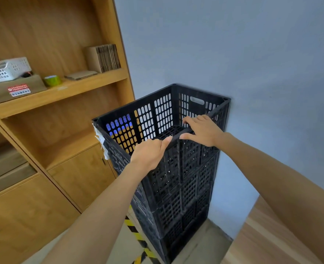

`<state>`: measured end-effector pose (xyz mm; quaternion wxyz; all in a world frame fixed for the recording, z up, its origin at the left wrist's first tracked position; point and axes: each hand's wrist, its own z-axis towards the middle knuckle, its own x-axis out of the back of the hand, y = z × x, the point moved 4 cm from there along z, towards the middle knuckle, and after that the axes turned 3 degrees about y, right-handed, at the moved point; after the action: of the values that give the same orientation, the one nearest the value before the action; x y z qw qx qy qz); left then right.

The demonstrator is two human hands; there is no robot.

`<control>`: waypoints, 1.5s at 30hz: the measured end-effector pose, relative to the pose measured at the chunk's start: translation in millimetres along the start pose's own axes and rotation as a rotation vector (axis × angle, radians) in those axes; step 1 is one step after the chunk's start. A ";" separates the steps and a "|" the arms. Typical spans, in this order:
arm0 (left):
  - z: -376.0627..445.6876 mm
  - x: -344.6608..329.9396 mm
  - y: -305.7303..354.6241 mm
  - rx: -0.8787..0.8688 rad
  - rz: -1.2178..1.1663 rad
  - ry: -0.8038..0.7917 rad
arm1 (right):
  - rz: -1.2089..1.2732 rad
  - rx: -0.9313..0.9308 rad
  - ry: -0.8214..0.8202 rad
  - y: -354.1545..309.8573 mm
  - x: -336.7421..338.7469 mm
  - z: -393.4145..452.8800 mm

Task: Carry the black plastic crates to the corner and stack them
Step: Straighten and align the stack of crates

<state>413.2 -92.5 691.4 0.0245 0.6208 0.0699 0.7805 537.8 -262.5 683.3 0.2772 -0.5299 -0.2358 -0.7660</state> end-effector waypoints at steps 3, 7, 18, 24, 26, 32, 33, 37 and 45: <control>-1.7 1.2 -12.9 -0.085 0.011 0.012 | -0.017 -0.029 0.018 -12.7 0.3 -1.3; -6.3 6.2 -44.3 -0.149 0.046 -0.010 | -0.053 -0.078 0.027 -41.7 2.5 -3.0; -31.8 25.9 -84.6 -0.106 0.259 0.058 | 0.074 0.005 -0.087 -82.0 18.6 -12.3; -37.8 1.2 -56.6 0.079 0.183 0.274 | -0.096 0.008 -0.033 -28.8 22.0 -23.1; -35.2 -1.1 -58.8 0.086 0.214 0.301 | -0.098 -0.004 0.000 -29.6 11.9 -23.3; -27.0 -3.5 -66.3 -0.023 0.276 0.467 | -0.032 -0.075 0.094 -32.9 6.1 -21.0; -26.9 -4.4 -67.4 -0.036 0.282 0.481 | -0.041 -0.093 0.128 -34.4 5.0 -23.2; -23.3 -6.6 -72.0 -0.080 0.294 0.517 | -0.074 -0.144 0.194 -39.2 1.3 -24.5; -12.0 -7.0 -117.7 -0.162 0.262 0.516 | -0.126 -0.252 0.202 -76.0 -1.5 -20.0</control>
<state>397.5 22.1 665.6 -0.0455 0.4019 -0.0696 0.9119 473.3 -219.5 670.2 0.1821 -0.4650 -0.1414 -0.8548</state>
